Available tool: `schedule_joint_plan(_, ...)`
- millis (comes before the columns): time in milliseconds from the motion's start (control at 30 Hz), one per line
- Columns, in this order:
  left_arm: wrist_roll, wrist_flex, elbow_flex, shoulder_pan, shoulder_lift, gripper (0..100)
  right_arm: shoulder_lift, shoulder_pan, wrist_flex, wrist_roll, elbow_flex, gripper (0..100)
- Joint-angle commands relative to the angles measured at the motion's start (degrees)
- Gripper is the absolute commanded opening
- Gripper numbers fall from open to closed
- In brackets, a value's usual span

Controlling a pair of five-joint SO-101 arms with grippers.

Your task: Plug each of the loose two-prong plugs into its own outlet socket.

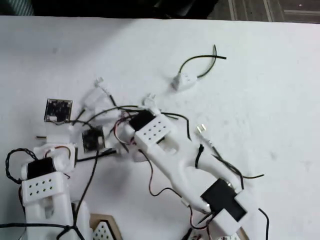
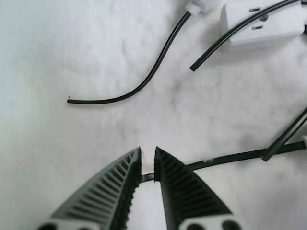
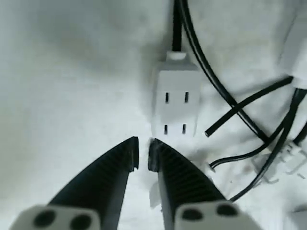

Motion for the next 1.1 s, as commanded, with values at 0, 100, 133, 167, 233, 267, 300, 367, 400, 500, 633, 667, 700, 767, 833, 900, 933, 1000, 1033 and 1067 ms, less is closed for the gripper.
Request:
schedule_joint_plan(0, 0.09, -0.97, -0.44, 0.40, -0.75, 7, -3.65, 1.01, -2.95, -17.76, -2.11, 1.7)
schedule_joint_plan(100, 0.09, -0.97, -0.53, 0.40, -0.75, 7, -3.47, 1.10, -10.68, -37.19, -2.02, 1.7)
schedule_joint_plan(133, 0.09, -0.97, -0.53, 0.40, -0.75, 7, -3.47, 1.19, -12.97, -44.31, -2.02, 1.7)
schedule_joint_plan(167, 0.09, -0.97, -0.53, 0.40, -0.75, 7, -3.47, 1.27, -14.81, -50.73, -2.02, 1.7)
schedule_joint_plan(233, 0.09, -0.97, -0.53, 0.40, -0.75, 7, -3.38, 0.84, -18.51, -59.87, -2.02, 1.7)
schedule_joint_plan(267, 0.09, -0.97, -0.53, 0.40, -0.75, 7, -3.30, 0.48, -20.62, -61.80, -1.93, 1.7)
schedule_joint_plan(300, 0.09, -0.97, -0.53, 0.40, -0.75, 7, -3.21, 0.31, -22.73, -62.86, -1.41, 1.7)
schedule_joint_plan(367, 0.09, -0.97, -0.53, 0.40, -0.75, 7, -2.51, 0.31, -27.82, -64.35, 0.53, 1.7)
schedule_joint_plan(400, 0.09, -0.97, -0.53, 0.40, -0.75, 7, -2.07, 0.40, -30.11, -64.97, 1.93, 1.7)
schedule_joint_plan(500, 0.09, -0.97, -0.53, 0.31, -0.75, 7, -1.27, 1.54, -36.09, -65.93, 6.95, 1.7)
schedule_joint_plan(633, 0.09, -0.97, -0.53, 0.31, -0.75, 7, -2.07, 3.65, -38.46, -67.34, 11.25, 1.7)
schedule_joint_plan(667, 0.09, -0.97, -0.62, 0.31, -0.75, 7, -2.77, 3.82, -38.46, -67.25, 12.13, 1.7)
schedule_joint_plan(700, 0.09, -1.05, -0.62, 0.31, -0.75, 7, -3.82, 3.82, -38.46, -67.08, 12.92, 1.7)
schedule_joint_plan(767, 0.09, -1.05, -0.62, 0.31, -0.75, 7, -6.99, 3.38, -38.37, -66.90, 14.68, 1.7)
schedule_joint_plan(833, 0.09, -1.05, -0.62, 0.31, -0.75, 7, -11.21, 2.33, -38.37, -66.90, 16.00, 1.7)
schedule_joint_plan(900, 0.09, -1.05, -0.62, 0.31, -0.75, 7, -15.78, 0.84, -38.29, -66.81, 17.41, 1.7)
schedule_joint_plan(933, 0.09, -1.05, -0.62, 0.31, -0.75, 7, -17.80, -0.40, -37.49, -66.81, 18.20, 1.7)
schedule_joint_plan(1000, 0.09, -1.05, -0.53, 0.31, -0.75, 7, -20.70, -3.65, -33.98, -66.81, 19.43, 1.7)
schedule_joint_plan(1033, 0.09, -1.05, -0.53, 0.31, -0.75, 7, -21.67, -5.23, -31.69, -66.81, 20.04, 1.7)
schedule_joint_plan(1067, 0.09, -1.05, -0.53, 0.31, -0.75, 7, -22.29, -6.55, -29.67, -66.81, 20.57, 1.7)
